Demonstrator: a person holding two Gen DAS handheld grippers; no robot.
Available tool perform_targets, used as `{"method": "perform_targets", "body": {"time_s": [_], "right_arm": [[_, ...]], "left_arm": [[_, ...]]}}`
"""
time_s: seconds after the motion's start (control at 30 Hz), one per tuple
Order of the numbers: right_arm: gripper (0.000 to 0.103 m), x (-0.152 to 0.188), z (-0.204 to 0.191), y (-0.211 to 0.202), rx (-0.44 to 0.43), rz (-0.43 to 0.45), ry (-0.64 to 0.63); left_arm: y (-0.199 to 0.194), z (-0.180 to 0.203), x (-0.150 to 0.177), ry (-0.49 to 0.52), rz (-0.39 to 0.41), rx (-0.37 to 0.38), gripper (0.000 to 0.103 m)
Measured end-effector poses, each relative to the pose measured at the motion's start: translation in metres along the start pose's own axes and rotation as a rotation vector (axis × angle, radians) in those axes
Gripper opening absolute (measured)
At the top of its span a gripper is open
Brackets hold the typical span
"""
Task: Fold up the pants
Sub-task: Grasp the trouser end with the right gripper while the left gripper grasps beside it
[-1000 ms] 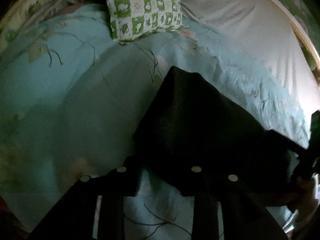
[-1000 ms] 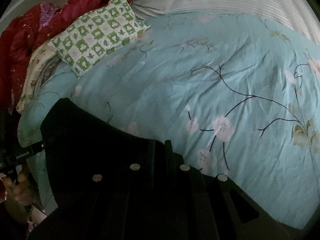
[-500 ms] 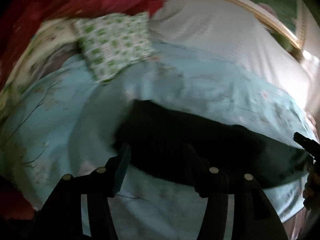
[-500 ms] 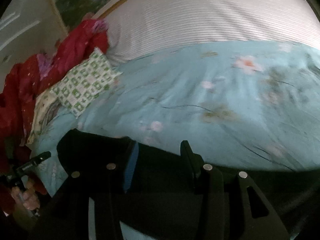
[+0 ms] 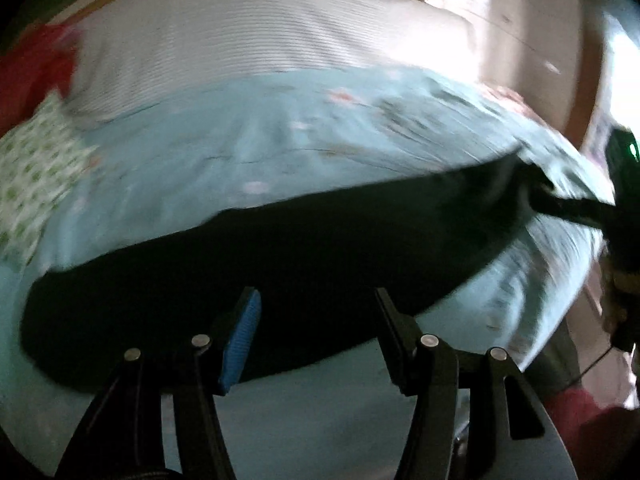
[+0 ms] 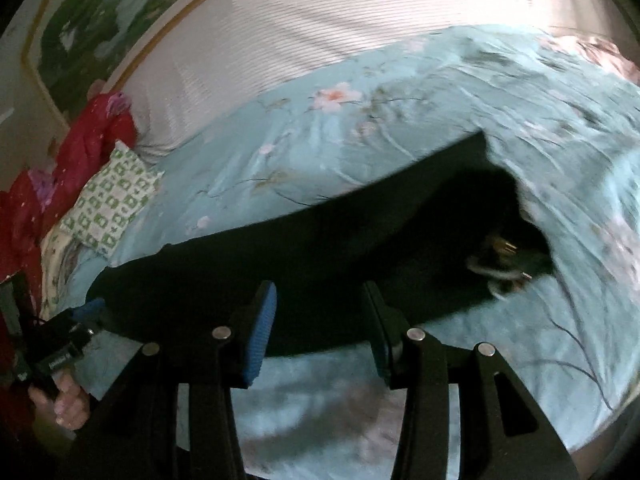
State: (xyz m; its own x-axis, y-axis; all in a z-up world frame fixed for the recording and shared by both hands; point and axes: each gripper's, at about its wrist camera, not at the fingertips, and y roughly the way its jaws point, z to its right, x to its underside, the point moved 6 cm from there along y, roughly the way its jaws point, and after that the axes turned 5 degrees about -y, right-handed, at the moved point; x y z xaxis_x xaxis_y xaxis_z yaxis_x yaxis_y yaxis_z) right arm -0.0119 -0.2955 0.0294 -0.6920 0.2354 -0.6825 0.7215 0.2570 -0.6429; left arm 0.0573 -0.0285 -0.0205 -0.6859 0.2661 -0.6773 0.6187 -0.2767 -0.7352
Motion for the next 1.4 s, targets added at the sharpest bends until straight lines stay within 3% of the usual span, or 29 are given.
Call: {"method": "perform_targets", "body": {"time_s": [0.2,0.33,0.5,0.6,0.73,1.07,1.1,1.13,1.17,1.3,1.4], "right_arm": [[0.045,0.010,0.026,-0.009,0.022,0.015,0.067],[0.045,0.008,0.041,-0.014,0.041,0.035,0.093],[0.045,0.010,0.058,-0.022,0.052,0.045,0.129],[0.045,0.012,0.066,-0.023,0.059,0.042,0.158],[0.046,0.012,0.076,-0.021,0.059,0.042,0.195],[0.050,0.003,0.092,-0.006,0.015,0.084,0.297],[0.045,0.003,0.093,-0.005,0.015,0.088,0.298],[0.023,0.003,0.095,-0.005,0.020,0.091,0.299],[0.013,0.005,0.099,-0.006,0.011,0.092,0.312],[0.012,0.013,0.113,-0.014,-0.041,0.118,0.375],[0.012,0.016,0.113,-0.018,-0.049,0.124,0.364]], "left_arm": [[0.019,0.062,-0.015,0.146,-0.023,0.078,0.058],[0.036,0.091,-0.029,0.216,-0.038,0.093,0.058],[0.051,0.109,-0.056,0.242,-0.049,0.129,0.058],[0.061,0.119,-0.075,0.256,-0.060,0.161,0.064],[0.080,0.138,-0.100,0.272,-0.117,0.248,0.076],[0.143,0.194,-0.141,0.321,-0.264,0.407,0.078],[0.148,0.201,-0.142,0.334,-0.275,0.418,0.078],[0.152,0.209,-0.143,0.351,-0.284,0.427,0.078],[0.156,0.217,-0.143,0.368,-0.293,0.435,0.078],[0.175,0.241,-0.144,0.401,-0.342,0.468,0.077],[0.190,0.259,-0.141,0.402,-0.403,0.515,0.070]]}}
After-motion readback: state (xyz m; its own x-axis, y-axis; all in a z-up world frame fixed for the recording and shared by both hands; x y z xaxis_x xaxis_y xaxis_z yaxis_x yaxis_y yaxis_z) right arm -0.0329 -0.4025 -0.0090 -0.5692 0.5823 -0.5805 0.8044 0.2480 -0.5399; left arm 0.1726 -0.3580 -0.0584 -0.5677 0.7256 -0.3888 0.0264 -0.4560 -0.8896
